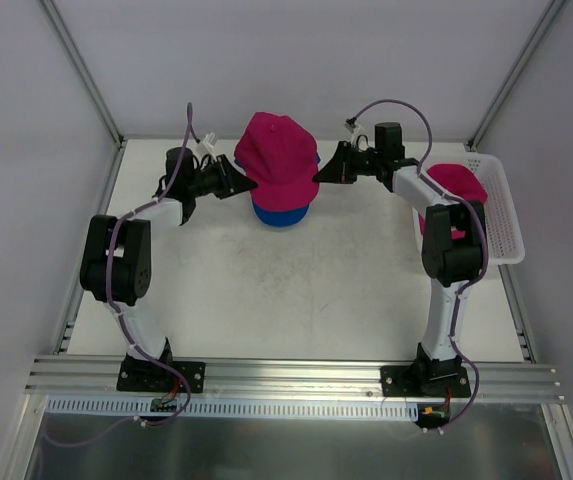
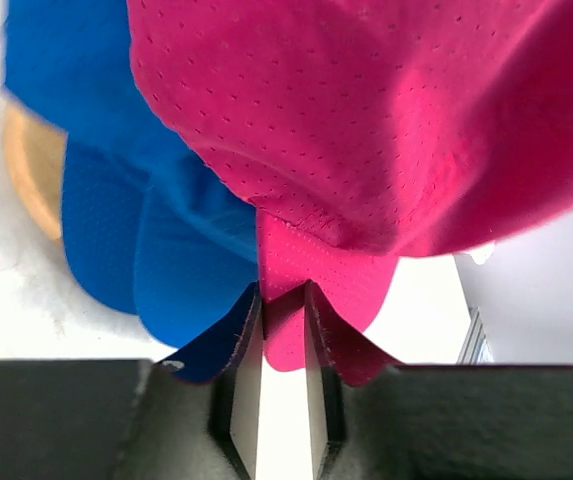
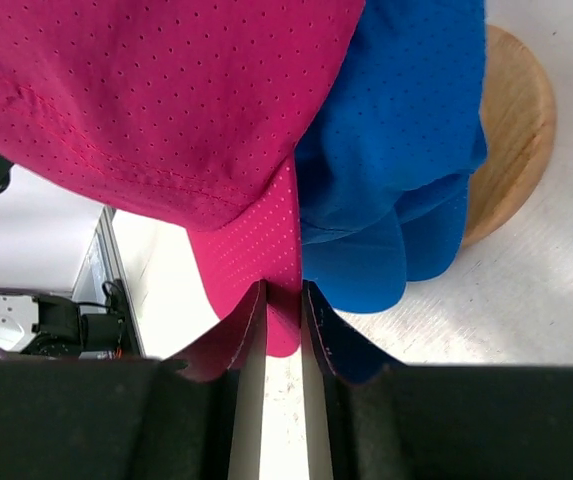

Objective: Stack the hats

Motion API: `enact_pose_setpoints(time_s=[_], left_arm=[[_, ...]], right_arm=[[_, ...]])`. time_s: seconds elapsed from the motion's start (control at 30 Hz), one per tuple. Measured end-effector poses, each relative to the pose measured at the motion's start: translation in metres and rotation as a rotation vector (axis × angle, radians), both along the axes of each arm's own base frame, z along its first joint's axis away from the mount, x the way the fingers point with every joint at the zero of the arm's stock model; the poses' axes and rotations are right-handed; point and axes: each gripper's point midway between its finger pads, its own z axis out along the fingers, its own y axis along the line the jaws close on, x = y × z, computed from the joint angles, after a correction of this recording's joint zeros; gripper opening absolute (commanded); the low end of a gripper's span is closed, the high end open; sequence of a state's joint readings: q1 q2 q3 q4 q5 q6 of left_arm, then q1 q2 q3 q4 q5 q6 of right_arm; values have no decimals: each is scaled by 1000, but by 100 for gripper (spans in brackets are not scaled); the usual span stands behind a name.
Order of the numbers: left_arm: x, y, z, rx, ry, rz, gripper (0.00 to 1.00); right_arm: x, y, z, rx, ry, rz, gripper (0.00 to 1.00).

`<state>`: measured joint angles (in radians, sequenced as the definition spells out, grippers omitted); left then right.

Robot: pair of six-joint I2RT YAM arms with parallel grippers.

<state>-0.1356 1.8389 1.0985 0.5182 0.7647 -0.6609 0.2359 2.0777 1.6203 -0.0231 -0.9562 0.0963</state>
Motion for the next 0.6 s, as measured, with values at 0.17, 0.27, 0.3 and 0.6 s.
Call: enact_pose_setpoints(time_s=[0.17, 0.27, 0.3, 0.6], left_arm=[[0, 0, 26, 18, -64, -11, 7], [4, 1, 37, 33, -94, -16, 4], [5, 1, 39, 37, -97, -16, 4], [9, 2, 47, 61, -104, -19, 3]], right_arm=[[5, 0, 4, 28, 8, -24, 0], [8, 1, 11, 43, -1, -34, 0], [8, 1, 13, 46, -3, -36, 0], [3, -1, 24, 40, -36, -70, 0]])
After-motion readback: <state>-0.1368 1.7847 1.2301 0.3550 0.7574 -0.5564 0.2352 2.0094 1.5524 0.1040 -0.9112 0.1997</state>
